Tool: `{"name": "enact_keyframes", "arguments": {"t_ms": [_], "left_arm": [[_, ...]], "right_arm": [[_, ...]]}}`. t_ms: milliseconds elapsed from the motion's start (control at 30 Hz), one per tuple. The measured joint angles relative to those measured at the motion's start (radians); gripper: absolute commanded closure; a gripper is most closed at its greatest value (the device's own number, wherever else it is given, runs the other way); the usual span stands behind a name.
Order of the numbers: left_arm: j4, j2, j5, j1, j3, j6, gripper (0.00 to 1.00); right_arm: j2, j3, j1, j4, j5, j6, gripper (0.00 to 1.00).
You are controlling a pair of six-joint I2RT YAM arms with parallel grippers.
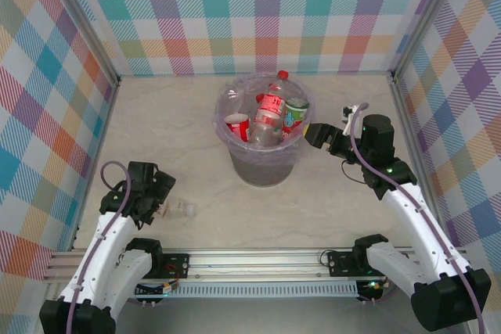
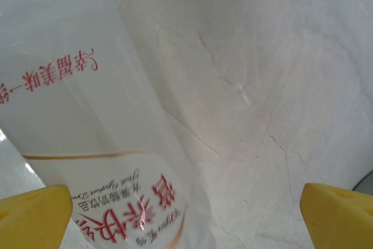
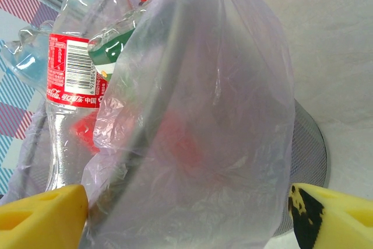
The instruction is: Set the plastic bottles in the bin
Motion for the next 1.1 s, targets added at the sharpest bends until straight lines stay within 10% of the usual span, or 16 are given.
{"name": "enact_keyframes", "arguments": {"t_ms": [333, 1100], "left_arm": [[0.11, 0.028, 0.03, 0.001, -0.099, -0.089, 0.03], [0.213, 0.133, 0.024, 0.001, -0.026, -0.005, 0.43]], "right_arm": [[0.003, 0.002, 0.0, 0.0, 0.002, -0.008, 0.11], [0.003, 0.003, 0.0, 0.0, 0.002, -0.008, 0.11]]}}
